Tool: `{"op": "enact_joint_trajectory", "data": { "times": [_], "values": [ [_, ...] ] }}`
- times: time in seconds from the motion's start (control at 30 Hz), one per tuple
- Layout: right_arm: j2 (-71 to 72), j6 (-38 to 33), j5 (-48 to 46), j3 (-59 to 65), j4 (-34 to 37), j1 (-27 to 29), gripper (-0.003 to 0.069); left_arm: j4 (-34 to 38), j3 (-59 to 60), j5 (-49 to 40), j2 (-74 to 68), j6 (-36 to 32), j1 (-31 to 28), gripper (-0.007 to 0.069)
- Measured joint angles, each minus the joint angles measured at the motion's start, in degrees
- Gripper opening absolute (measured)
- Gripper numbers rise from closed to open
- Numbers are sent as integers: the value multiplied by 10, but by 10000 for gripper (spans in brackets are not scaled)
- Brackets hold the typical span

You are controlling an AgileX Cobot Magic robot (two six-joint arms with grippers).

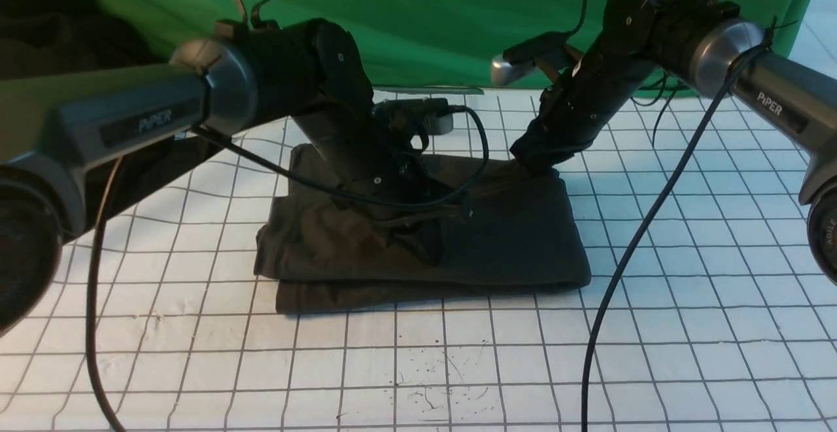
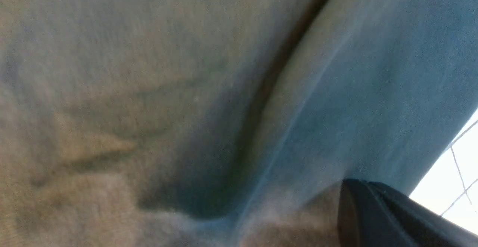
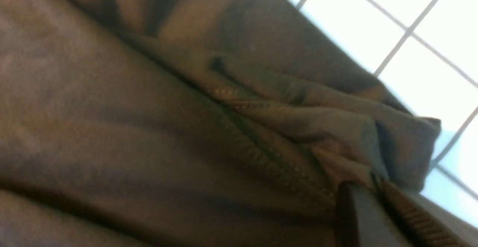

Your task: Fold a long-sleeved shirt over a white checkered tablecloth.

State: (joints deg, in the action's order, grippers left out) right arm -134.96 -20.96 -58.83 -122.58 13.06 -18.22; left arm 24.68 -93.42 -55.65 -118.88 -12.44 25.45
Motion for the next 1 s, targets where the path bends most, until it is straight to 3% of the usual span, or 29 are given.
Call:
{"op": "enact_joint_trajectory", "data": {
  "times": [0.27, 0.37, 0.4, 0.43, 0.47, 0.5, 0.53, 0.6, 0.67, 0.77, 0.83, 1.0],
  "values": [
    [-1, 64, 43, -13, 0, 1, 39, -2, 0, -8, 0, 0, 0, -4],
    [-3, 76, 48, -13, -1, 1, 80, -4, 1, -8, 0, 0, 0, -4],
    [-3, 80, 48, -13, -4, 1, 151, -5, 1, -8, 0, 0, 0, -4],
    [-3, 80, 48, -14, -4, 1, 176, -6, 1, -8, 1, 0, -1, -4],
    [-2, 91, 44, -19, -11, 1, 281, -15, 1, -8, 2, 0, -3, -4],
    [-1, 92, 43, -20, -12, 1, 307, -16, 1, -8, 2, 1, -3, -4],
    [6, 97, 26, -27, -25, 2, 382, -29, 1, -6, 5, 7, -6, -4],
    [21, 105, 1, -34, -38, 3, 424, -41, 1, 4, 8, 23, -13, -4],
    [42, 109, -12, -38, -39, 3, 385, -47, 1, 24, 13, 39, -20, -4],
    [65, 87, -16, -42, -26, -1, 146, -56, 1, 57, 12, 66, -29, -4],
    [65, 78, -18, -43, -15, -5, 51, -67, 1, 58, 7, 83, -34, -4],
    [19, 78, -55, -37, -1, -6, 7, -101, 20, 63, -2, 124, -46, -4]
  ]
}}
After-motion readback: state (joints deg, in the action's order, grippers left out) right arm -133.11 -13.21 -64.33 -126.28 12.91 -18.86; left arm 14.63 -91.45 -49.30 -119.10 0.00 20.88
